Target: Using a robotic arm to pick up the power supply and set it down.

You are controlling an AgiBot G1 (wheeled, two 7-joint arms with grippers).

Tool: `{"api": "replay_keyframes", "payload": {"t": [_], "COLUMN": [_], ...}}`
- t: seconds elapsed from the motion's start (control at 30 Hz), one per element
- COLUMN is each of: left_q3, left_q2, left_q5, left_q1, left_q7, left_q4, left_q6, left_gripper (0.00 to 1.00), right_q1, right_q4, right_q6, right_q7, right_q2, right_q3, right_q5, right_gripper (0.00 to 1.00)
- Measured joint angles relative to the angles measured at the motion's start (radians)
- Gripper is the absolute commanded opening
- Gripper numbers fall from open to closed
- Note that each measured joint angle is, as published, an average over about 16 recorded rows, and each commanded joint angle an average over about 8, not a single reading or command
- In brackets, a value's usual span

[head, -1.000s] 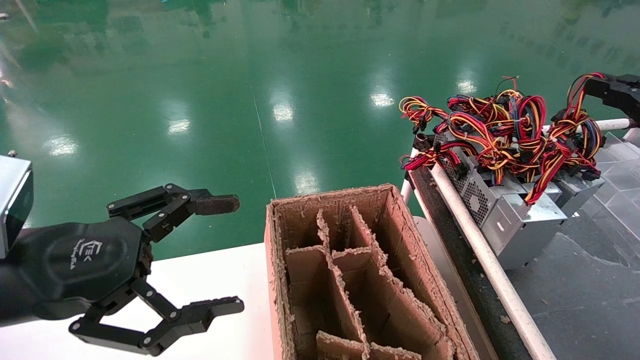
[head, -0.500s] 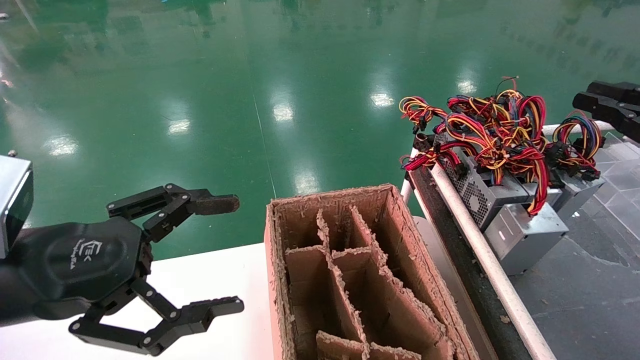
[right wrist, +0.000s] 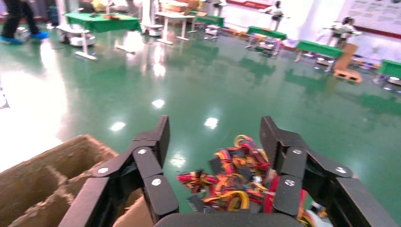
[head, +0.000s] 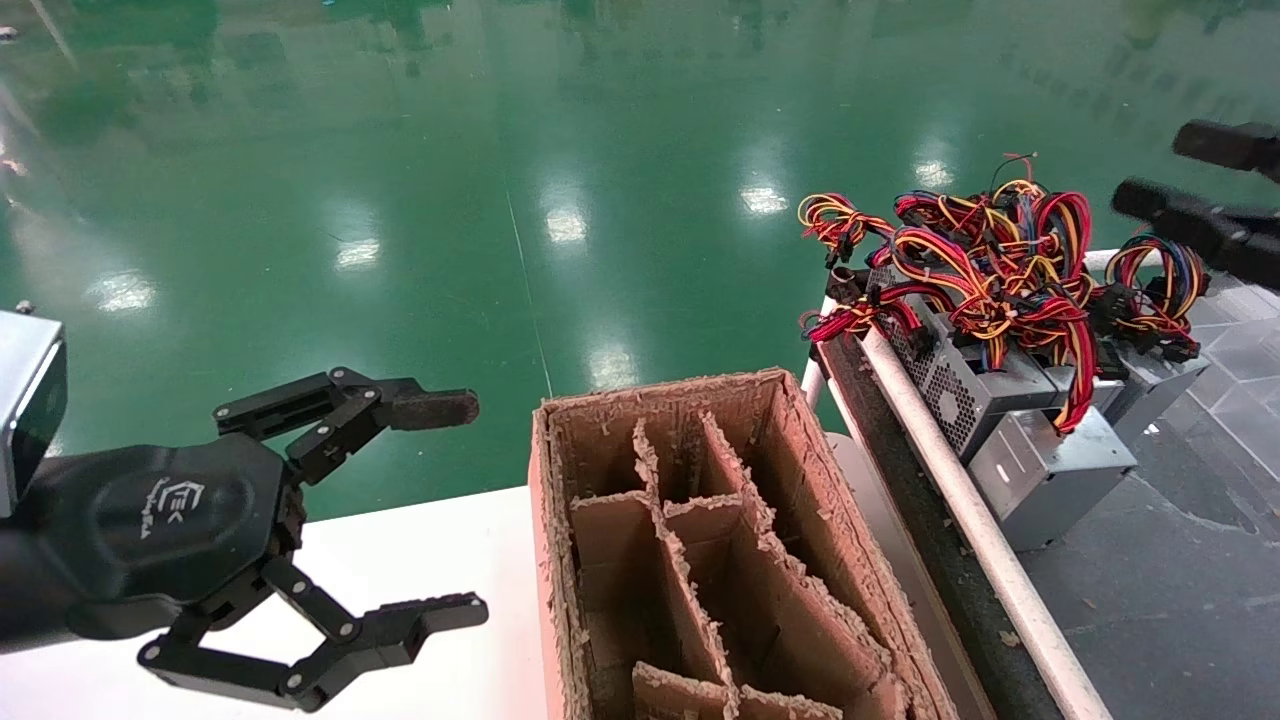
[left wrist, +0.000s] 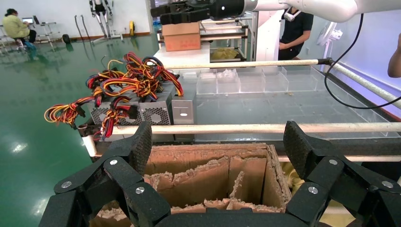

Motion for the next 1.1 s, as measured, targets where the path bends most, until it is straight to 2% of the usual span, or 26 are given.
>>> {"api": "replay_keyframes", "payload": {"t": [1.1], "left_q3": [0.000], "left_q2": [0.000], "left_q5": [0.000], "left_q1": [0.000], "left_q7": [0.000], "left_q4": [0.000], "left_q6": [0.000], "left_gripper": [1.00], "right_q1": [-0.274], "right_q4": [0.508], "right_q6": [-0.001], "right_q7": [0.164], "right_q2": [-0.028], "right_q3": [-0.007], "right_q5": [0.158], "right_gripper": [1.00]}}
